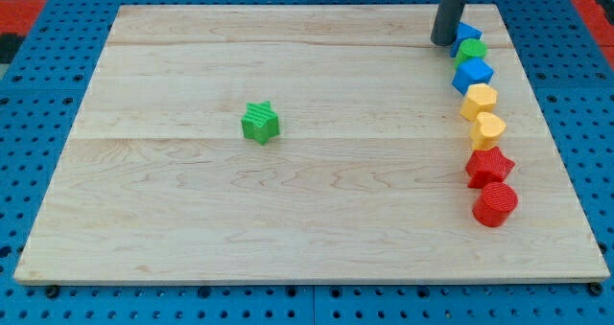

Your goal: Move your arm towards the green star

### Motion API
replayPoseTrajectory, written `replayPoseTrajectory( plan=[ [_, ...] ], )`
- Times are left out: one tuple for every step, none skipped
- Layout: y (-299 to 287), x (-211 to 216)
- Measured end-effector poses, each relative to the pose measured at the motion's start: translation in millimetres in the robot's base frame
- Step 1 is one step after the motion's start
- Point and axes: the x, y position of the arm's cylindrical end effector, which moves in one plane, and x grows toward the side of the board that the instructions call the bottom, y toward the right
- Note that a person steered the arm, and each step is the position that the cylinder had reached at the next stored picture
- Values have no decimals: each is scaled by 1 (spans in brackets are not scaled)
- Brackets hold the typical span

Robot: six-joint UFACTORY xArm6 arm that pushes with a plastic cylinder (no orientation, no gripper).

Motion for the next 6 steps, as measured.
replayPoseTrajectory(
  plan=[
    [-7,-2],
    [-39,-3],
    [-56,28],
    [-45,103],
    [-59,173],
    [-106,222]
  ],
)
